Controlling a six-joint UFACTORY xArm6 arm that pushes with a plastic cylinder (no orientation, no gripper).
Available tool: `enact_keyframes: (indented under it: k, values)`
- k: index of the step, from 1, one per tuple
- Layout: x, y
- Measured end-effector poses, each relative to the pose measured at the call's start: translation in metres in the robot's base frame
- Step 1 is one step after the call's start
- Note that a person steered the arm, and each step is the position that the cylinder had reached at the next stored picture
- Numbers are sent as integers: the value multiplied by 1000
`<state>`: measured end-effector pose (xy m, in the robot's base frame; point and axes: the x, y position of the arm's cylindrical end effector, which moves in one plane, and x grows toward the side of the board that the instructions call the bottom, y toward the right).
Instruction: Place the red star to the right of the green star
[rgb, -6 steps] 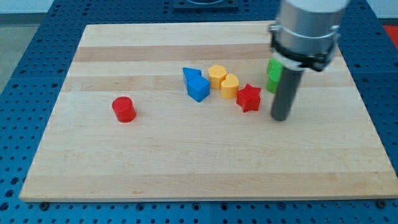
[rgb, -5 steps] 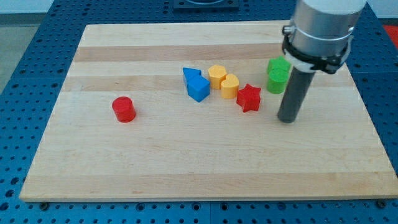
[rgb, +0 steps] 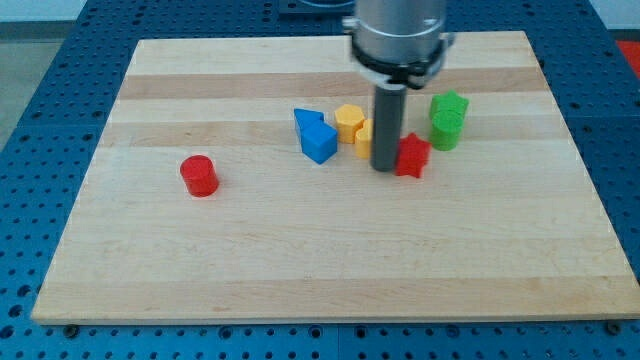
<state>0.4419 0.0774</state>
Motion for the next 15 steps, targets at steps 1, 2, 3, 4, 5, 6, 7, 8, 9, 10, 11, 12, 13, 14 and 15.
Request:
enact_keyframes:
  k: [1, 2, 3, 4, 5, 6, 7, 8, 9, 10, 11, 12, 13, 14, 15]
  values:
    - [0, 56]
    - [0, 99]
    - [0, 120]
    - [9, 115]
    - [30, 118]
    - [30, 143]
    - [13, 153]
    - [-18, 152]
    - [-35, 151]
    - [-31, 151]
    - [-27, 157]
    - [-30, 158]
    - [-42, 158]
    - [-44, 162]
    - [21, 164]
